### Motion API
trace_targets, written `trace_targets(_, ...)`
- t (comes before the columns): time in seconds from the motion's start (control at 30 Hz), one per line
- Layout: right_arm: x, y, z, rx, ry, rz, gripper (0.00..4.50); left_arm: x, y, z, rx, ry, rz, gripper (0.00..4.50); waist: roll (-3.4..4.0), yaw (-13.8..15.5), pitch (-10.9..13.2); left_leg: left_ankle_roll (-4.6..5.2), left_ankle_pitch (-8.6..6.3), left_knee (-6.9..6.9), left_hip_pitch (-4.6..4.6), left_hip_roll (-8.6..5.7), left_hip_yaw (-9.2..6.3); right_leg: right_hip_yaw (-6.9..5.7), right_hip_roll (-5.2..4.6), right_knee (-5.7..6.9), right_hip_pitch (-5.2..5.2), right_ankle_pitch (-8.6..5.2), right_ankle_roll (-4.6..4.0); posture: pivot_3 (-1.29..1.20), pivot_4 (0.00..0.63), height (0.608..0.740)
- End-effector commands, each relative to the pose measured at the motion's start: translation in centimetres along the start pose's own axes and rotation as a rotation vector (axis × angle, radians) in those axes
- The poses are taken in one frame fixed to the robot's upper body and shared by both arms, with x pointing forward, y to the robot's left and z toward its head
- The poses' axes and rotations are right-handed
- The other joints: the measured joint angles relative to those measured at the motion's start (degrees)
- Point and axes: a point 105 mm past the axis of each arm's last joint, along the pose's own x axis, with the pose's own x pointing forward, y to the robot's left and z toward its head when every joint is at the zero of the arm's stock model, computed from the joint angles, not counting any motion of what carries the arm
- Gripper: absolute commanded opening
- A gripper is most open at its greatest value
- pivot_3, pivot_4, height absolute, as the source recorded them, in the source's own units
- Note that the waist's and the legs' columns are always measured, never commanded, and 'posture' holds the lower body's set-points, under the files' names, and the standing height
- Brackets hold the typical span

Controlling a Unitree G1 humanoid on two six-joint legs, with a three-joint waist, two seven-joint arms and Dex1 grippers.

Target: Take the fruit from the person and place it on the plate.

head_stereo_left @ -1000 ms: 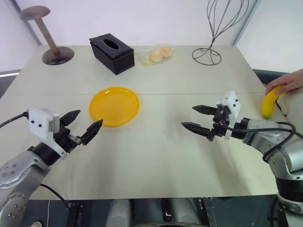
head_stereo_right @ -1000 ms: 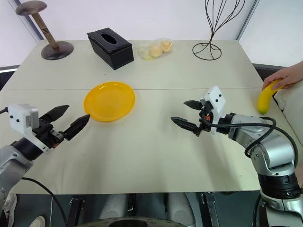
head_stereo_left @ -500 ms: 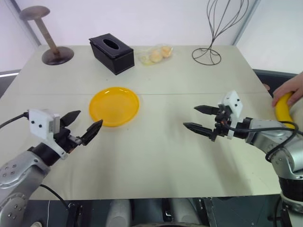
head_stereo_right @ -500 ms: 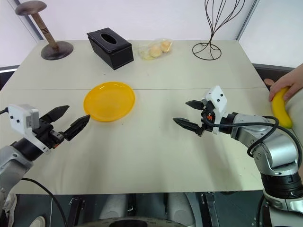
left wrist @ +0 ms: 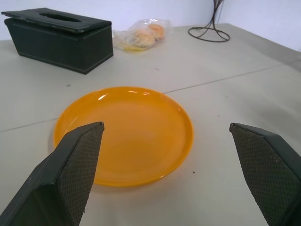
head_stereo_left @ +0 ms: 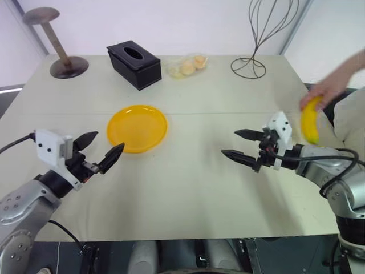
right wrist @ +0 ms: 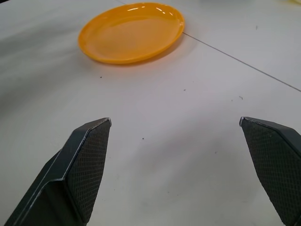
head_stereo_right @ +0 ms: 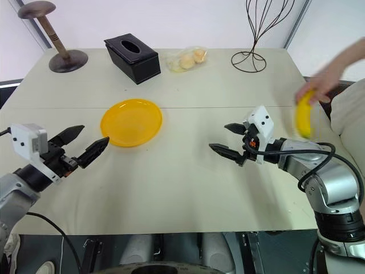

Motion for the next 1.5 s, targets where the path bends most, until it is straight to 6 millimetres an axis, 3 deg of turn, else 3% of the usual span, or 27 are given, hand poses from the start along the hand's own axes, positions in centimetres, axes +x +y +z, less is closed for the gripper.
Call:
trace_targets(0.03, -0.5, -0.1, 1.4, -0.055, -0.036, -0.015, 4.47, 0.1, -0.4, 0.7, 0.022, -0.039, -0.011, 4.5, 0.0, 0.0, 0.0, 0.0, 0.0, 0.0, 0.0, 0.0, 0.0, 0.0, 0.0, 0.0, 0.0, 0.0, 0.0, 0.0, 0.15, 0.74)
trace_targets(0.33, -0.5, -0.2, 1.9, -0.055, -0.044, -0.015, 4.47, 0.3, -0.8, 0.5, 0.015, -0.041, -0.017, 4.5, 0.0, 0.0, 0.0, 0.0, 0.0, 0.0, 0.0, 0.0, 0.0, 0.0, 0.0, 0.0, 0.0, 0.0, 0.0, 0.0, 0.15, 0.74)
trace_targets(0.6, -0.2, -3.0, 7.4, 0.191, -0.239, -0.123, 4.47, 1.0, -1.2, 0.5, 0.01, -0.049, -0.04, 4.5, 0.0, -0.1, 0.0, 0.0, 0.0, 0.02, 0.02, 0.01, -0.01, 0.01, 0.01, 0.08, 0.0, 0.01, 0.0, 0.0, 0.15, 0.74)
trace_targets(0.87, 1.0, -5.7, 9.8, 0.47, -0.244, -0.228, 4.47, 1.3, -1.4, 0.4, 0.016, -0.054, -0.05, 4.5, 0.01, -0.1, 0.0, 0.0, 0.0, 0.0, -0.02, 0.0, 0.02, 0.02, -0.02, 0.06, -0.03, 0.02, 0.01, 0.0, 0.15, 0.74)
trace_targets(1.17, 0.5, -6.4, 10.2, 0.469, -0.149, -0.324, 4.47, 1.3, -1.7, 0.3, 0.018, -0.059, -0.044, 4.5, 0.02, -0.1, 0.0, 0.01, 0.0, -0.02, -0.08, 0.0, 0.03, 0.01, -0.04, 0.06, -0.08, 0.04, 0.05, 0.0, 0.15, 0.74)
trace_targets(1.33, 0.6, -6.7, 9.8, 0.427, -0.084, -0.374, 4.47, 1.1, -1.2, 1.6, 0.025, -0.118, -0.036, 4.5, 0.02, -0.2, 0.0, 0.01, 0.0, -0.04, -0.08, 0.01, 0.0, 0.01, 0.0, 0.07, -0.11, 0.03, 0.03, 0.0, 0.15, 0.74)
trace_targets(1.5, 1.3, -6.8, 9.4, 0.423, -0.063, -0.384, 4.47, 1.0, -3.3, 3.7, -0.02, -0.186, -0.181, 4.5, 0.02, -0.2, 0.0, 0.01, 0.0, -0.05, -0.11, 0.01, 0.01, 0.01, 0.0, 0.06, -0.14, 0.04, 0.05, 0.0, 0.15, 0.74)
